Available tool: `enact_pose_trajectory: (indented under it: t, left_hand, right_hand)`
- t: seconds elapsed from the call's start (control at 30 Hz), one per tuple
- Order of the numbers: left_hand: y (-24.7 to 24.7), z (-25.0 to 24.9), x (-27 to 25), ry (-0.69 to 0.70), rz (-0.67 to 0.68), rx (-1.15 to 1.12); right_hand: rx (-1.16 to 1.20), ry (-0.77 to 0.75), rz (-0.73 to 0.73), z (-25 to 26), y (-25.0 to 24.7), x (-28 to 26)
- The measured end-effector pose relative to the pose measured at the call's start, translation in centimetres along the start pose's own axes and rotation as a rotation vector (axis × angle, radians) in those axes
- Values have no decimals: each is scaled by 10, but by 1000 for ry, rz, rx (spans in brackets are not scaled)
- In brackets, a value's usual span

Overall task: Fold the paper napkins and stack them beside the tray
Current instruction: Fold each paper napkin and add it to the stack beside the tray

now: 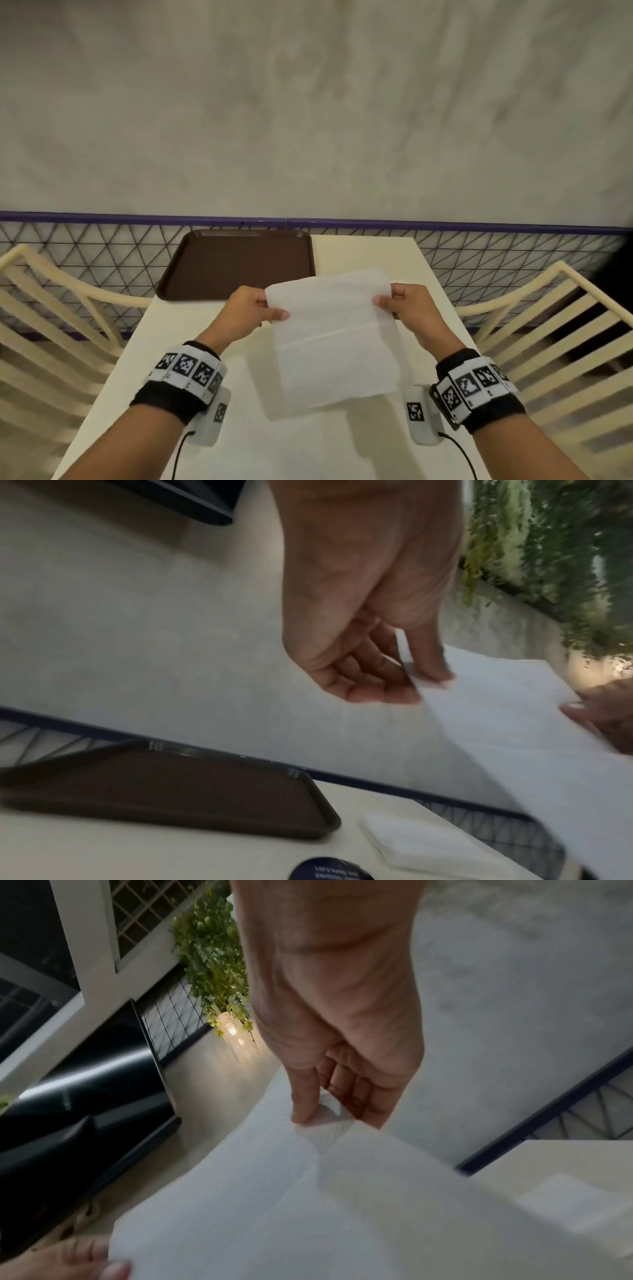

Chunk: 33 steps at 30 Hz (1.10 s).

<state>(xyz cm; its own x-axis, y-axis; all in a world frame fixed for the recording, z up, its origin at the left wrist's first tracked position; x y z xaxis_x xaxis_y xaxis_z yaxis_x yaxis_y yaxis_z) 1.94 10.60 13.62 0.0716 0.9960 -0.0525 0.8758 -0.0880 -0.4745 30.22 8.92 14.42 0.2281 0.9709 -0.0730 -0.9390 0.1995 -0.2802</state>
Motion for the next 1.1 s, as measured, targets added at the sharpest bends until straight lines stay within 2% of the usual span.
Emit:
enact_pose_trajectory:
  t: [0.13,0.23,0.37,0.5,0.57,0.67,0.73,0.87,1.1]
  left_hand:
    - [28,-15,-16,114,-152,-216]
    - [45,-10,-43,202,-198,-183]
    - [82,32,-75,205,-47,-199]
    - [116,85,-95,121,128,-145]
    - [131,113,-100,93,184,-59]
    - [147,142,-104,67,265,21]
    - [151,144,-105,46,268,19]
    - [146,137,-91,-37,149,-33]
    - [136,138,-53,-161,-137,9]
  right_hand:
    - [96,-55,-93,-18,-26,-13]
    - [156,-105,-94,-33,-41,-37]
    - [52,-96,-41,-82,-48,-64]
    - [-86,-14,65,-141,-39,-83]
    - [-99,41,145,-165,-27,-93]
    - [-133,126,163,-207,-24,-97]
    - [-202,95,185,-220,-21,-97]
    - [-310,97,144,-214,-21,-85]
    - [-591,75,32,-197,-6,-51]
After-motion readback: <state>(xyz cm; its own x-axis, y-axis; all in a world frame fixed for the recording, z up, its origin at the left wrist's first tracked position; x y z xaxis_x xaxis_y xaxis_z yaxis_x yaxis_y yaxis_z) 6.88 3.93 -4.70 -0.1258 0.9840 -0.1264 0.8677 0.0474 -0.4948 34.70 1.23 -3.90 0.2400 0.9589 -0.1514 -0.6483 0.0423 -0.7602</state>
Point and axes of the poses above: each hand's wrist, its own x-axis towards the middle knuckle, its own y-axis out of the palm, z = x × y, the point moved 6 cm from there along x, towards the middle knuckle, and after that the axes turned 6 degrees about -z, right-handed, at the moved point
